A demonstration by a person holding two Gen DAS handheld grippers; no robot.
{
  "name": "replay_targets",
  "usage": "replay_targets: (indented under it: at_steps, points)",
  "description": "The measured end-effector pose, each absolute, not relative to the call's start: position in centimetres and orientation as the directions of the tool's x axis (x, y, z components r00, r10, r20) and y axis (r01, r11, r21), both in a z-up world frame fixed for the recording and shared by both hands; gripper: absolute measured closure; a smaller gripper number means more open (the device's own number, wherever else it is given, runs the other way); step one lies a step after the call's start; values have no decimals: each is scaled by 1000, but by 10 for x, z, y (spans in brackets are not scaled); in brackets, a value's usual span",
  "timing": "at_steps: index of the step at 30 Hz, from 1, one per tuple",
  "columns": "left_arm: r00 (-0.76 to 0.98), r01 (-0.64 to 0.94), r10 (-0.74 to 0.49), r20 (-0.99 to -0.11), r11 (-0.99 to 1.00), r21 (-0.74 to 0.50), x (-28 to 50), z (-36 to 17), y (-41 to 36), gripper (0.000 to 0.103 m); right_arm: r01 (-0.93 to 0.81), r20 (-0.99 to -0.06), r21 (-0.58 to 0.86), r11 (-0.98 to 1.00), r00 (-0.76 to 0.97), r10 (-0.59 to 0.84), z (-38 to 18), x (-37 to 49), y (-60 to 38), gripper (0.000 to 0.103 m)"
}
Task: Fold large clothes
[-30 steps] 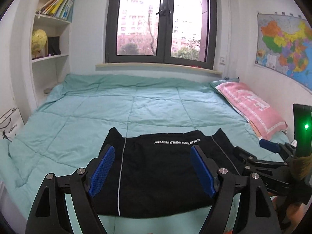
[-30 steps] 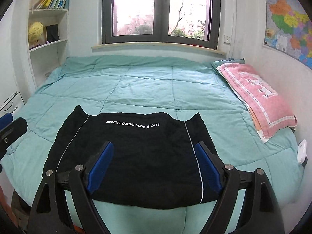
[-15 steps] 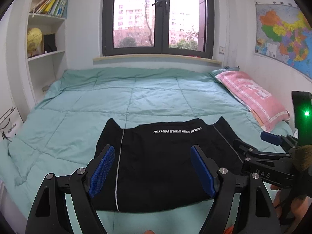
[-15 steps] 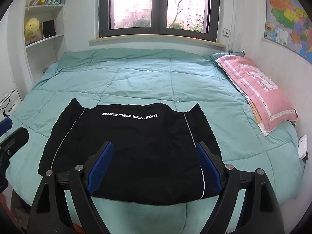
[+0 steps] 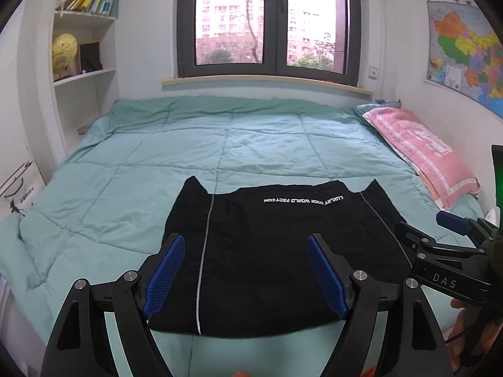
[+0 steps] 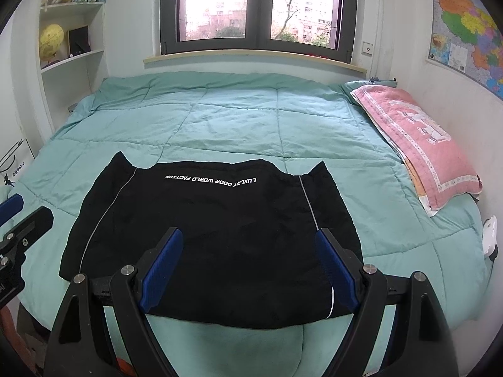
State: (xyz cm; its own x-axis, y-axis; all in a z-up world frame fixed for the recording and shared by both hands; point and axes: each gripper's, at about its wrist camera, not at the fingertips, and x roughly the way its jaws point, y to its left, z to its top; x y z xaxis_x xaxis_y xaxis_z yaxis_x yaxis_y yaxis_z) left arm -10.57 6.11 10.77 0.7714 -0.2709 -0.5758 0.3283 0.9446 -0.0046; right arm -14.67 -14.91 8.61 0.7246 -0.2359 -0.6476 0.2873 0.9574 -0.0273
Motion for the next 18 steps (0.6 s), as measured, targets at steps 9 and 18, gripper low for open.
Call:
replay_targets:
  at_steps: [9,18]
  points:
    - [773,312,-248,-583,950,9,-104,105,59,22,286,-654,-21,958,721,-229,84,-146,-149,16]
    - [772,282,-220,-597,959,10,-99,101,61,22,289,-659,-15,957,717,-227,81,-146,-148,16]
